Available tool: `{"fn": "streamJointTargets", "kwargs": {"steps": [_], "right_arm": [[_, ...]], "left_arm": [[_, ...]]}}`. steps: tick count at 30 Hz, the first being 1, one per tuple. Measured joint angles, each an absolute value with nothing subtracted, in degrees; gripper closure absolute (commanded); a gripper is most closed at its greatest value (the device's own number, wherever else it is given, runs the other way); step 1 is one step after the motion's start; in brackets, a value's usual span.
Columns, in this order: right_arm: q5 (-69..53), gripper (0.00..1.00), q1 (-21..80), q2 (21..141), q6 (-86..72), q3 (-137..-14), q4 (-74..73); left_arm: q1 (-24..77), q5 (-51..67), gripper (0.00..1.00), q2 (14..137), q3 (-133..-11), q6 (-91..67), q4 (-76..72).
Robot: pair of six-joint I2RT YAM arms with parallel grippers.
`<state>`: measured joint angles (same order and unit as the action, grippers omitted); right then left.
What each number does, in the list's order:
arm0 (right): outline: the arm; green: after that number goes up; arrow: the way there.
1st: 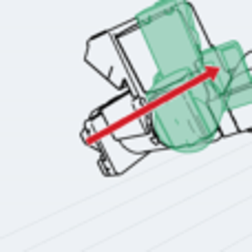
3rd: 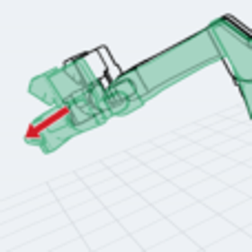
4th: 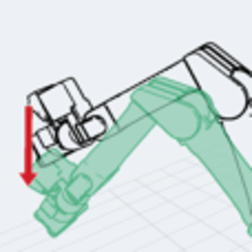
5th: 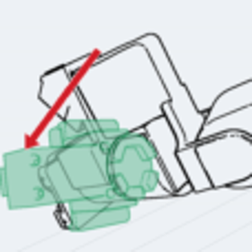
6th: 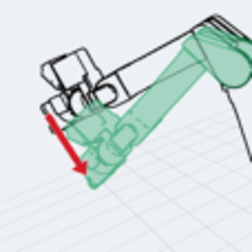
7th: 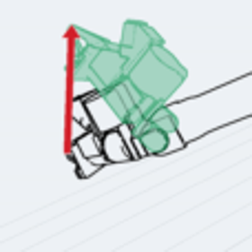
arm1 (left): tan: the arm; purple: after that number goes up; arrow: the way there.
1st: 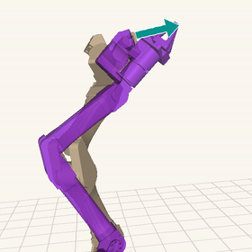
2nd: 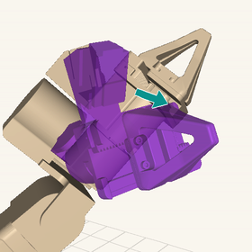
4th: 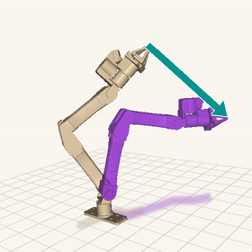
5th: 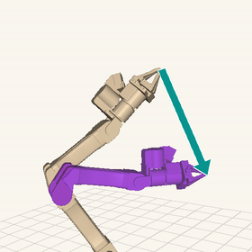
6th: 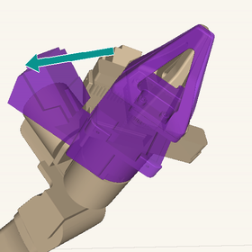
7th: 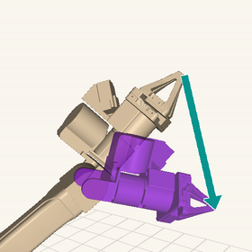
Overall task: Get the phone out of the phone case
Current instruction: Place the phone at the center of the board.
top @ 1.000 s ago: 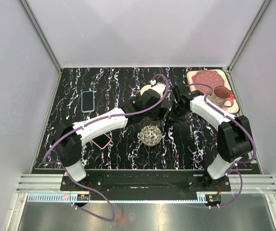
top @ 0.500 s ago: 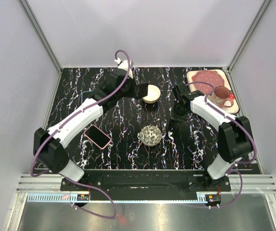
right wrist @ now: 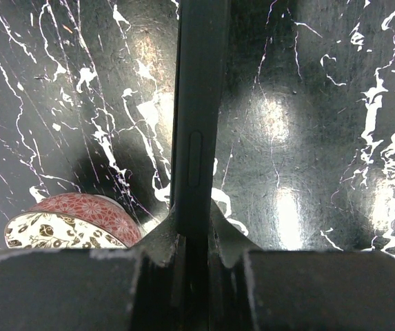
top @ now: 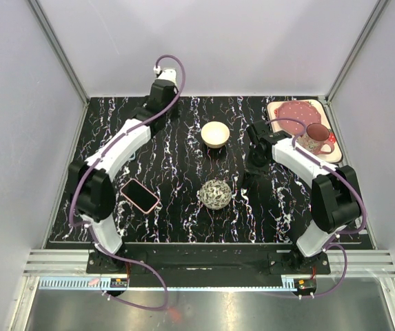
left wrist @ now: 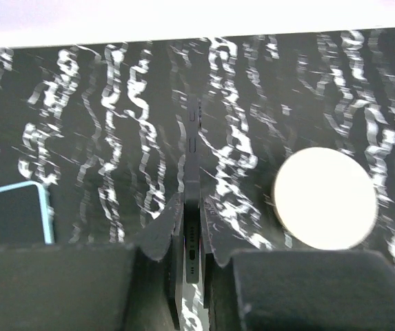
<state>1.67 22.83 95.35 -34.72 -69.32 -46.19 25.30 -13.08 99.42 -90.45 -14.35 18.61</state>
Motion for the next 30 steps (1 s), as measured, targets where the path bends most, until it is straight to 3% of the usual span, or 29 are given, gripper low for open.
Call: {"fn": "streamJointTargets", "kwargs": {"steps": [12,21,25,30], "right_arm": [[1.67,1.00,22.63,98.96,-34.13,-70.06,-45.80],[0.78,1.00,22.55,101.12,-34.15,-72.12,-46.04],[0.34,0.97,22.52,102.54,-34.35,-73.89,-46.59],[0.25,0.99,21.78,104.20,-35.22,-75.88,-46.61]], "left_arm": [[25.93,-37.67,1.00,126.98,-110.54,0.30,19.84],[26.00,-44.95,1.00,135.44,-114.98,6.63,17.80],[26.02,-43.68,0.79,136.53,-117.45,5.82,18.44],[26.06,-39.48,0.65,136.75,-118.78,3.25,20.34]]}}
